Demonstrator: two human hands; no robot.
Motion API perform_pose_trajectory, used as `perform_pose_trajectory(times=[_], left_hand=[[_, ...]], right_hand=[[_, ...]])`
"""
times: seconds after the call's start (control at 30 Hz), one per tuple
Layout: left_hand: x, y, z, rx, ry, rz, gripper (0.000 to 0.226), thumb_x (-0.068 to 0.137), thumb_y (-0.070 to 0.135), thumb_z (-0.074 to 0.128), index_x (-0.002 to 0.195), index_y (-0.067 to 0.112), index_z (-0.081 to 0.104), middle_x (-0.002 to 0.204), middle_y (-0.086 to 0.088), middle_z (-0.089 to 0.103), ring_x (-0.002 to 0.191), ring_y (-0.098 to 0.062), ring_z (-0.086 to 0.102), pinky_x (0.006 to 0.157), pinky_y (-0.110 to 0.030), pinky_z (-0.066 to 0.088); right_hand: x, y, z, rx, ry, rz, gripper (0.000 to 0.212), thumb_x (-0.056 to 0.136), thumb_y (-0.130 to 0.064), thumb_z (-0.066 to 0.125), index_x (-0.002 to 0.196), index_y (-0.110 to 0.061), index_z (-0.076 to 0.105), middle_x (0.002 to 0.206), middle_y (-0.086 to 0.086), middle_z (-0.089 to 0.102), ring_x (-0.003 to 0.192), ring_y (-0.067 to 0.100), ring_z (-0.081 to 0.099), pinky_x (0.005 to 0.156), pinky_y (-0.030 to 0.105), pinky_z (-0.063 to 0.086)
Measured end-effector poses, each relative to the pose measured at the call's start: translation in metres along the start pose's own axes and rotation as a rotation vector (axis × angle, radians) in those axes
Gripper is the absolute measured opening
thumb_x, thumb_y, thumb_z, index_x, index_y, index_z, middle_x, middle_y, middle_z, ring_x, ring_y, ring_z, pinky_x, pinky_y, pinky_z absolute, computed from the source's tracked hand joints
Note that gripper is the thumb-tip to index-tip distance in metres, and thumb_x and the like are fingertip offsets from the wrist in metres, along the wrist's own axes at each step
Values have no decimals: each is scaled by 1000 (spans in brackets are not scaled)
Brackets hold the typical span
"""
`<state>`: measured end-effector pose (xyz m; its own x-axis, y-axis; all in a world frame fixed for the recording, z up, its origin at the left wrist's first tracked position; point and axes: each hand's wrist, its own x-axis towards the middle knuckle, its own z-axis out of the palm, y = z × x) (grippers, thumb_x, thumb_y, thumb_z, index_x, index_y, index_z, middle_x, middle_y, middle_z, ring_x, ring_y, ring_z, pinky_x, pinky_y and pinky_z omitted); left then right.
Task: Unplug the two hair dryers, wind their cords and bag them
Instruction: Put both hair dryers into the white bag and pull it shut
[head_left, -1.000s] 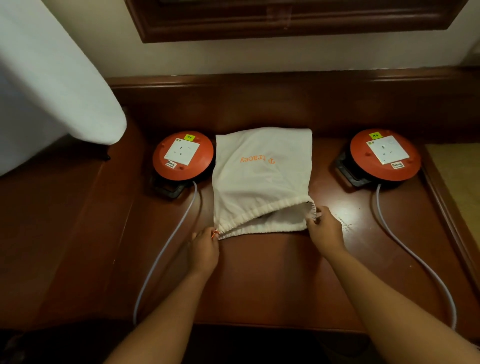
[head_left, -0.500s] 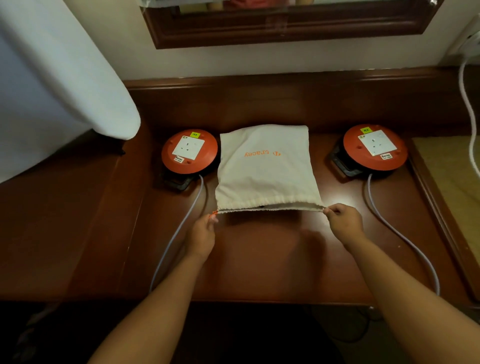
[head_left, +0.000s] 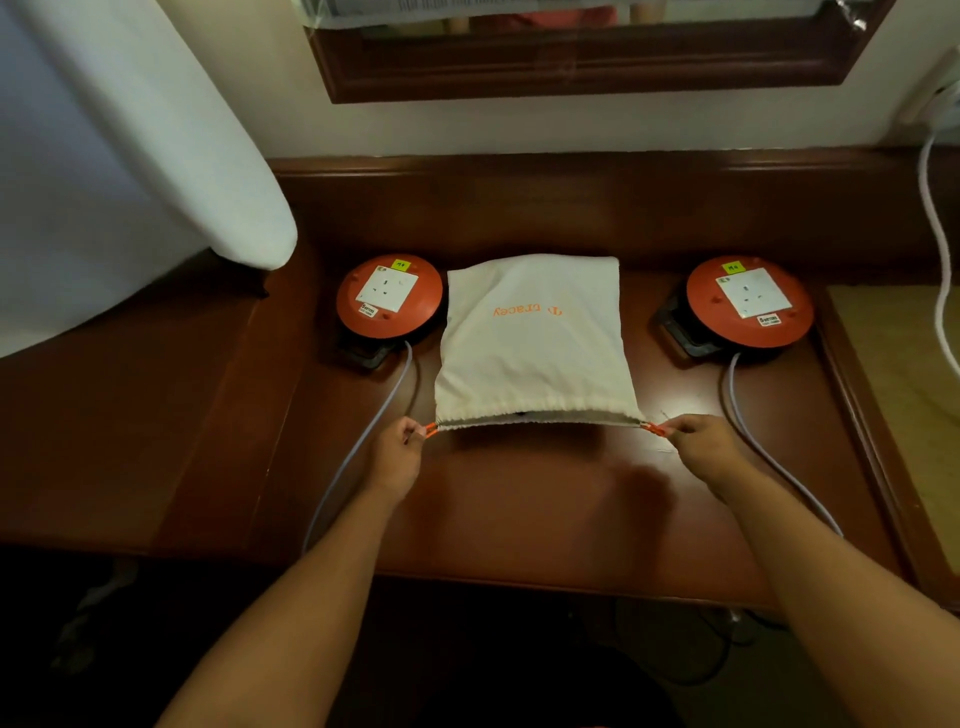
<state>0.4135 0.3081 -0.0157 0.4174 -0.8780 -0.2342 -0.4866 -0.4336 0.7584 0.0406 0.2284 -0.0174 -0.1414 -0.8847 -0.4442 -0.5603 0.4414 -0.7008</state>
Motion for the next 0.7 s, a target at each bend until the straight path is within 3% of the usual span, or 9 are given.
perform_pose_trajectory(times=[0.07,0.17,0.27,0.43,0.53,0.6,0.7], left_hand=[[-3,1,-2,-10,54,-22,17,95,5,53,78,8,52,62,3,44,58,-10,37,54,-24,29],[-3,-5,-6,-44,156,-41,17,94,3,53,78,9,53,67,-3,49,67,-20,44,60,-32,30],[-5,-13,-9,-51,216,-60,16,94,1,52,80,7,53,73,-8,52,73,-21,47,63,-30,29],[-15,-19,-1,-53,312,-168,15,95,6,51,80,8,53,81,-20,60,79,-30,55,67,-32,33],[-21,-20,5,13,279,-234,14,95,9,52,83,7,56,90,-24,64,88,-37,60,73,-36,40],[-23,-21,10,185,208,-200,10,93,10,55,96,3,61,106,-26,62,102,-41,57,84,-40,42],[-25,-12,24,533,178,-133,47,89,17,60,135,9,49,143,-20,39,133,-40,32,106,-46,28]], right_hand=[[1,1,-4,-39,2,-6,17,90,-4,55,80,-7,70,77,13,61,70,25,50,60,30,39],[6,4,-17,-45,67,17,21,89,-4,55,74,-12,67,75,10,61,70,24,51,61,29,39],[9,12,-30,-46,146,88,23,87,-1,52,70,-11,65,75,13,60,72,27,54,67,36,46],[0,18,-40,-226,166,208,24,91,-6,48,101,5,66,96,23,63,94,38,60,83,38,47],[-3,13,-33,-404,135,204,24,89,-5,47,102,3,66,112,24,63,105,41,57,87,37,47],[-3,10,-28,-515,115,142,27,88,-10,52,112,-5,64,127,21,53,117,39,47,95,41,44],[-1,2,-14,-470,36,27,47,89,-16,56,135,-13,49,145,14,38,132,37,32,106,47,33]])
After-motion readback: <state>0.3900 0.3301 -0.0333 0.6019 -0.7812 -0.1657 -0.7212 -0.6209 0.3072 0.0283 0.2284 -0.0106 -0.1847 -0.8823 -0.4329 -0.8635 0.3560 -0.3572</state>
